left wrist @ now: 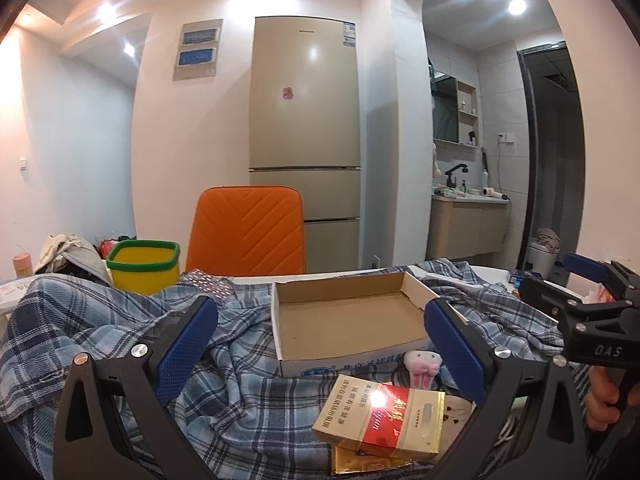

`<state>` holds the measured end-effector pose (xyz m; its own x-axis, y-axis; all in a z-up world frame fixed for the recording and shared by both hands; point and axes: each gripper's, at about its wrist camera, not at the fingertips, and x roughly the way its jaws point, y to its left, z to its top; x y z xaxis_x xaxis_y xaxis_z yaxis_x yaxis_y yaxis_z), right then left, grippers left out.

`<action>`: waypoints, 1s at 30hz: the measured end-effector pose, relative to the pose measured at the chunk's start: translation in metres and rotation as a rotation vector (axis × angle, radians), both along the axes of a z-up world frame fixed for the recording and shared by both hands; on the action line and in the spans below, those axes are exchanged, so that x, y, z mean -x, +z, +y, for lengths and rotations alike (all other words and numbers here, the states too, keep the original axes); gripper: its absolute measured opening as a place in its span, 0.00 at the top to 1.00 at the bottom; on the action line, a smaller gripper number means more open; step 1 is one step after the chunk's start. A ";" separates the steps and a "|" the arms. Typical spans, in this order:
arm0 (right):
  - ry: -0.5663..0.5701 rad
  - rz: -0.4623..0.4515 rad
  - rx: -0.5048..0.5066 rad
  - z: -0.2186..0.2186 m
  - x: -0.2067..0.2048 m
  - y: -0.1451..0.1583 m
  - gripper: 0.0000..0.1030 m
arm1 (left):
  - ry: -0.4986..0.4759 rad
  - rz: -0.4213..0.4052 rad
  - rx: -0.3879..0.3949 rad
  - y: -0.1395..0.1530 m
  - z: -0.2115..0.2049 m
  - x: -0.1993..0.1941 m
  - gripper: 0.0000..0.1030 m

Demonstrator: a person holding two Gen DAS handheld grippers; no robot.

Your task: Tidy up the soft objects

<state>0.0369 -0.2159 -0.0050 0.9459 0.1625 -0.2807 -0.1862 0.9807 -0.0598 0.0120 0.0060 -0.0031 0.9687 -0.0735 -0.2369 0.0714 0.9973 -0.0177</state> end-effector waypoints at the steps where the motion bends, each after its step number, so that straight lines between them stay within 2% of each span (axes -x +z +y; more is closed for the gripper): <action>1: -0.002 0.003 -0.002 0.000 0.000 0.000 0.00 | -0.011 0.005 -0.001 0.000 -0.001 -0.001 0.00; 21: 0.001 0.020 0.000 0.001 -0.003 -0.003 0.00 | 0.002 0.024 -0.030 0.002 -0.005 -0.001 0.00; 24: -0.019 0.059 0.022 0.004 -0.012 -0.004 0.00 | -0.010 0.057 -0.043 0.002 -0.006 -0.008 0.00; 26: -0.005 0.107 0.002 0.001 -0.020 -0.005 0.00 | -0.013 0.095 -0.029 0.000 -0.003 -0.013 0.00; 30: 0.032 0.247 -0.049 -0.006 -0.039 -0.017 0.08 | -0.025 0.167 -0.002 -0.006 0.001 -0.022 0.01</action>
<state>0.0761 -0.2218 -0.0222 0.8439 0.2101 -0.4937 -0.2200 0.9747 0.0386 0.0336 0.0068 -0.0087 0.9137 -0.0965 -0.3948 0.0923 0.9953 -0.0295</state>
